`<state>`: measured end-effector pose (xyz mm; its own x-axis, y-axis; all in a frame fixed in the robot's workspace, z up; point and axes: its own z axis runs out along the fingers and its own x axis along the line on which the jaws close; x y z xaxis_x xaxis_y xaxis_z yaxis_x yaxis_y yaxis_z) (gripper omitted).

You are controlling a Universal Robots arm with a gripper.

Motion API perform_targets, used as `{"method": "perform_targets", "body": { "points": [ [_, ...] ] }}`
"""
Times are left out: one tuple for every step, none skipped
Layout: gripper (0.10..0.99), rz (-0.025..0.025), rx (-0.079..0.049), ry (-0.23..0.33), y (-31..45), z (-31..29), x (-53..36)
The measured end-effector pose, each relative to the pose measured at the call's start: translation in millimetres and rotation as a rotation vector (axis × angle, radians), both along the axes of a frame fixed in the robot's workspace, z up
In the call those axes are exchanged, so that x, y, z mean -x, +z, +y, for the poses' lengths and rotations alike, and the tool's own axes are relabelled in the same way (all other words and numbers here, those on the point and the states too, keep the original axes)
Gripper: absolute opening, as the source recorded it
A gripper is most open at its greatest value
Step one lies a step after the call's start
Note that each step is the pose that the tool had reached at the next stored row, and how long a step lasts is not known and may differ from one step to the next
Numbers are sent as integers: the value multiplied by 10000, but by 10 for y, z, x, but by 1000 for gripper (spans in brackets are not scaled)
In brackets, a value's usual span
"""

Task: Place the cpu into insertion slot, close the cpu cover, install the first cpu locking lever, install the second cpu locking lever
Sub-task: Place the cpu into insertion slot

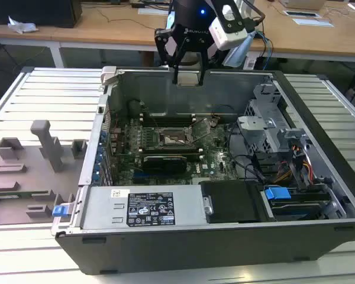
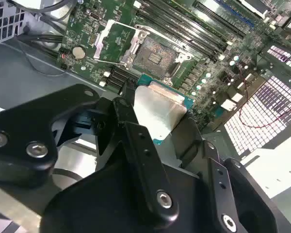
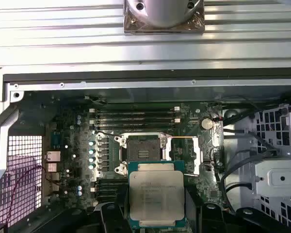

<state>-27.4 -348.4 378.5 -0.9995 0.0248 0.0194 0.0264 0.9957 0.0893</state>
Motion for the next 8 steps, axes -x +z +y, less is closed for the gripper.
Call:
{"method": "perform_targets", "body": {
  "points": [
    [545,0,-1,0,-21,0,0],
    [545,0,0,0,-53,0,0],
    [545,0,0,0,-70,0,0],
    [545,0,0,0,-84,0,0],
    [545,-1,-1,0,-101,0,0],
    [545,0,0,0,-121,0,0],
    [545,0,0,0,-129,0,0],
    [545,0,-1,0,-137,0,0]
  ]
}}
